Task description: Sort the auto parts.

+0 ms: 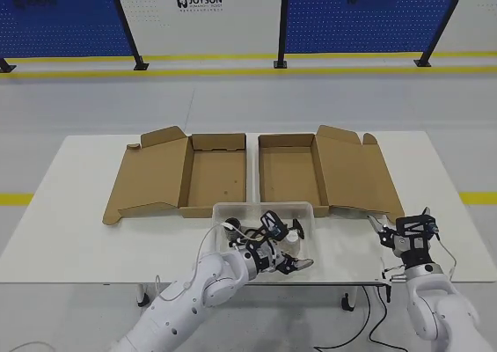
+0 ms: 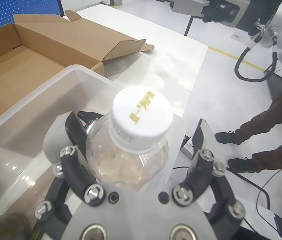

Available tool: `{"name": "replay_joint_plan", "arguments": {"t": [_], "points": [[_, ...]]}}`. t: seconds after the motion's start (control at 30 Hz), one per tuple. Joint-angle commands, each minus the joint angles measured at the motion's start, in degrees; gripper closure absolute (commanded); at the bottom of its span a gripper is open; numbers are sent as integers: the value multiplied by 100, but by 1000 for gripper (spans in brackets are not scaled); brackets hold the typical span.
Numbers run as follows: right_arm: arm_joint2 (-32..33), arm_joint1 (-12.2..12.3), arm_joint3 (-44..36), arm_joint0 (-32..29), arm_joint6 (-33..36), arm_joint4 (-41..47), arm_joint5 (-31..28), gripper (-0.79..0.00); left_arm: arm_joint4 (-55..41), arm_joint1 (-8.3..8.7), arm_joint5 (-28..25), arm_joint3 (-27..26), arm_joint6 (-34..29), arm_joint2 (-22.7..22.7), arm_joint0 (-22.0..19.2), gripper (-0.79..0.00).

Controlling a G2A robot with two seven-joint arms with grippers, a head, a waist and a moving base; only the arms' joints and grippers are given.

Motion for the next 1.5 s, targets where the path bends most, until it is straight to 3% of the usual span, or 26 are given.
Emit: {"name": "replay_joint_plan", "arguments": {"t": [0.0, 0.03, 0.17, 0.33, 0.5, 0.6, 0.7, 0.73, 0.77, 0.87, 0.93, 1.0, 1.1, 1.47], "points": [[0, 0, 0, 0, 0, 0, 0, -785, 9, -12, -3, 46, 10, 12, -15, -683], [0, 0, 0, 0, 0, 0, 0, -785, 9, -18, -2, 63, 18, 13, -22, -628], [0, 0, 0, 0, 0, 0, 0, -785, 6, -36, -1, 110, 31, 17, -40, -548], [0, 0, 0, 0, 0, 0, 0, -785, 59, -52, 8, 136, 67, 15, -46, -505], [0, 0, 0, 0, 0, 0, 0, -785, 109, -63, -2, 155, 106, 10, -41, -256], [0, 0, 0, 0, 0, 0, 0, -785, 152, -70, 1, 152, 122, 9, -42, -252], [0, 0, 0, 0, 0, 0, 0, -785, 174, -80, 8, 139, 129, 9, -42, -268], [0, 0, 0, 0, 0, 0, 0, -785, 183, -83, -1, 136, 130, 13, -46, -292], [0, 0, 0, 0, 0, 0, 0, -785, 187, -85, -6, 139, 128, 15, -48, -369], [0, 0, 0, 0, 0, 0, 0, -785, 193, -98, -33, 154, 102, 21, -71, -419], [0, 0, 0, 0, 0, 0, 0, -785, 192, -106, -45, 161, 87, 22, -89, -603], [0, 0, 0, 0, 0, 0, 0, -785, 195, -112, -50, 164, 66, 21, -106, -628], [0, 0, 0, 0, 0, 0, 0, -785, 180, -125, -86, 157, 25, 25, -140, -770], [0, 0, 0, 0, 0, 0, 0, -785, 31, -228, -234, 232, -108, 151, -384, -785]]}}
